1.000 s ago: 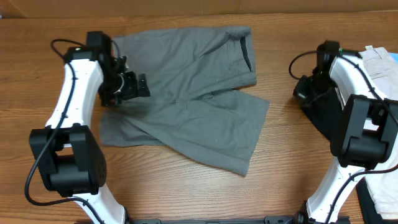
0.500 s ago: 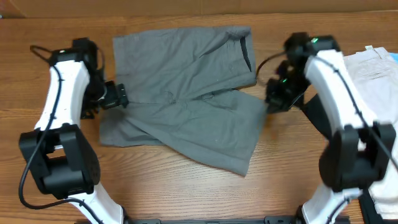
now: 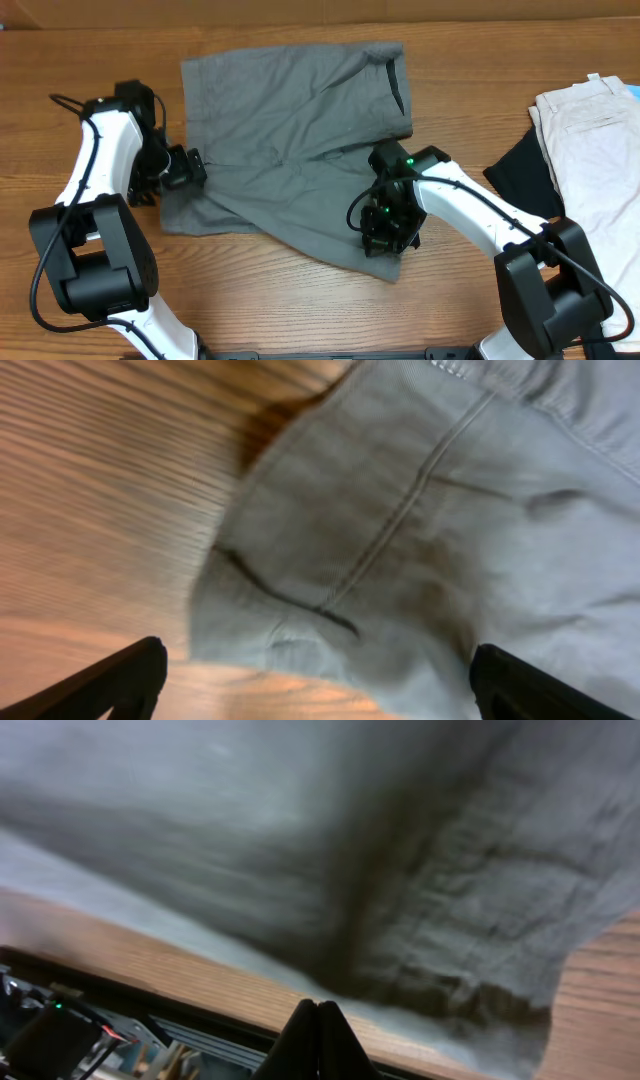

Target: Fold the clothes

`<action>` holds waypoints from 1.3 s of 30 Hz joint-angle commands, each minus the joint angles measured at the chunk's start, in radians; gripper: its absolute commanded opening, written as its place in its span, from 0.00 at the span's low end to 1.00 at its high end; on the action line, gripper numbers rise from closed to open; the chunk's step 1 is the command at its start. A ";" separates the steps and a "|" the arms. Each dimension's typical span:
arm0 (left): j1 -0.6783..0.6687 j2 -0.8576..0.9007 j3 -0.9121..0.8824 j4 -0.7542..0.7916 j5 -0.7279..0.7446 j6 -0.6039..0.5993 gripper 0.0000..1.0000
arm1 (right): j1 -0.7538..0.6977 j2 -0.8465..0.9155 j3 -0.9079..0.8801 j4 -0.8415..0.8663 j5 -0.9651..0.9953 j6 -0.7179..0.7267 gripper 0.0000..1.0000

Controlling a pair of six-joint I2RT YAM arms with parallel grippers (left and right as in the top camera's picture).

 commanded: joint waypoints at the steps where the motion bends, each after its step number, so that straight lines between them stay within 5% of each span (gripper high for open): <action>1: -0.003 -0.004 -0.101 0.063 0.072 -0.006 0.94 | 0.005 -0.008 -0.083 0.056 -0.027 0.082 0.04; 10: -0.004 -0.003 -0.253 0.158 0.151 -0.005 0.70 | -0.041 -0.004 -0.285 0.187 -0.062 0.190 0.04; 13: -0.004 -0.003 -0.284 0.164 0.158 -0.006 0.49 | -0.113 -0.004 -0.288 0.190 -0.055 0.190 0.04; 16: -0.004 -0.003 -0.292 0.150 0.159 -0.006 0.07 | -0.188 -0.004 -0.288 0.191 -0.023 0.167 0.04; 17: -0.004 -0.003 -0.293 0.143 0.166 -0.005 0.04 | -0.214 -0.004 -0.287 0.191 -0.017 0.152 0.04; 28: -0.074 -0.008 -0.292 0.008 0.322 0.050 0.04 | -0.518 -0.004 -0.196 0.139 0.045 0.009 0.04; 33: -0.149 -0.014 -0.285 -0.027 0.298 0.063 0.29 | -0.619 -0.004 -0.041 0.027 0.157 0.005 0.04; 39: -0.199 -0.030 -0.182 -0.085 0.174 0.061 0.40 | -0.653 -0.004 0.197 -0.139 0.186 -0.048 0.04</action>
